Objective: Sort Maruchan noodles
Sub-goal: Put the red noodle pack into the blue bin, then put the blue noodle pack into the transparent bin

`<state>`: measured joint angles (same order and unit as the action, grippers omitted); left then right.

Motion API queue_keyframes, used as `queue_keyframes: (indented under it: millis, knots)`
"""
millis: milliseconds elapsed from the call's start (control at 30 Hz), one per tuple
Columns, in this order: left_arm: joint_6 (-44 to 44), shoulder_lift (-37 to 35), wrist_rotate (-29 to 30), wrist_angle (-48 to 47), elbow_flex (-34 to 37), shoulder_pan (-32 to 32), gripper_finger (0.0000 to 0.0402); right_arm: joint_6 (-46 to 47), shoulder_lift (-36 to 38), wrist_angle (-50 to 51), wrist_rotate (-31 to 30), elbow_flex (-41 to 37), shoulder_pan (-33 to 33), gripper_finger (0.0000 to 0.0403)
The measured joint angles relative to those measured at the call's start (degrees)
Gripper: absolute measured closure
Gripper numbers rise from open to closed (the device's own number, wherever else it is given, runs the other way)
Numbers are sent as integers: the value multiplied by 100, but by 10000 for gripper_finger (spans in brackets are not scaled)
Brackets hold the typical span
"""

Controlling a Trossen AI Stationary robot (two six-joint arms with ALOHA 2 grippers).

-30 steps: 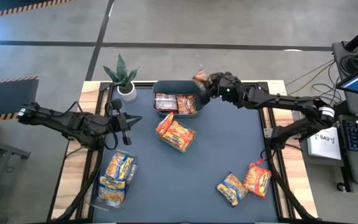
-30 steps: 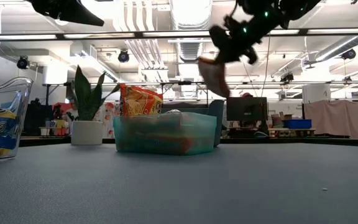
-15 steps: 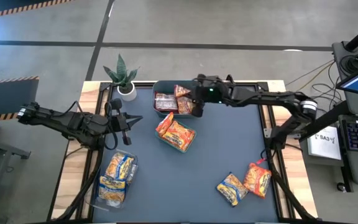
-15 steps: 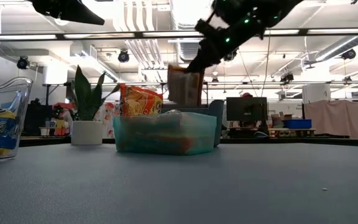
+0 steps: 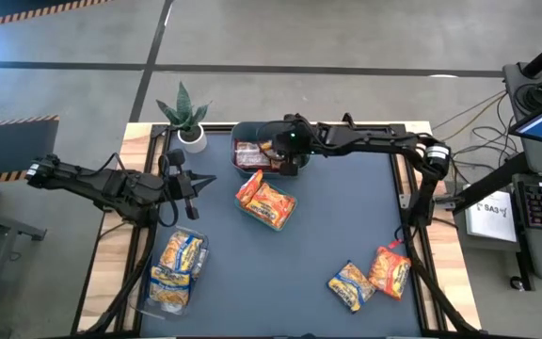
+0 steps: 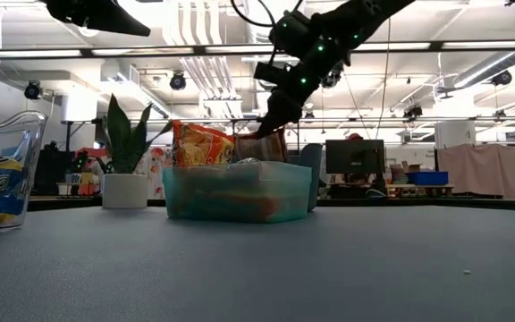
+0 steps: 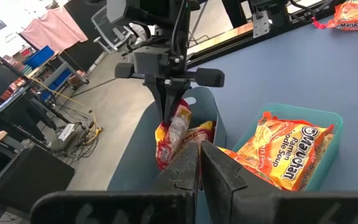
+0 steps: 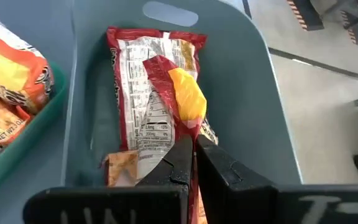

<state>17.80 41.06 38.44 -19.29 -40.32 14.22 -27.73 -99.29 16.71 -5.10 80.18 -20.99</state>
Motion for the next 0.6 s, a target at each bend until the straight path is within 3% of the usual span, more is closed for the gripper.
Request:
queue_keyframes:
  millis: [300,600]
  knots:
    - [0,0,0,-2,0,-2,402,-322,15,412,-240,49,13,394]
    - [-2,0,0,-2,0,-2,402,321,13,651,-24,-72,13,370]
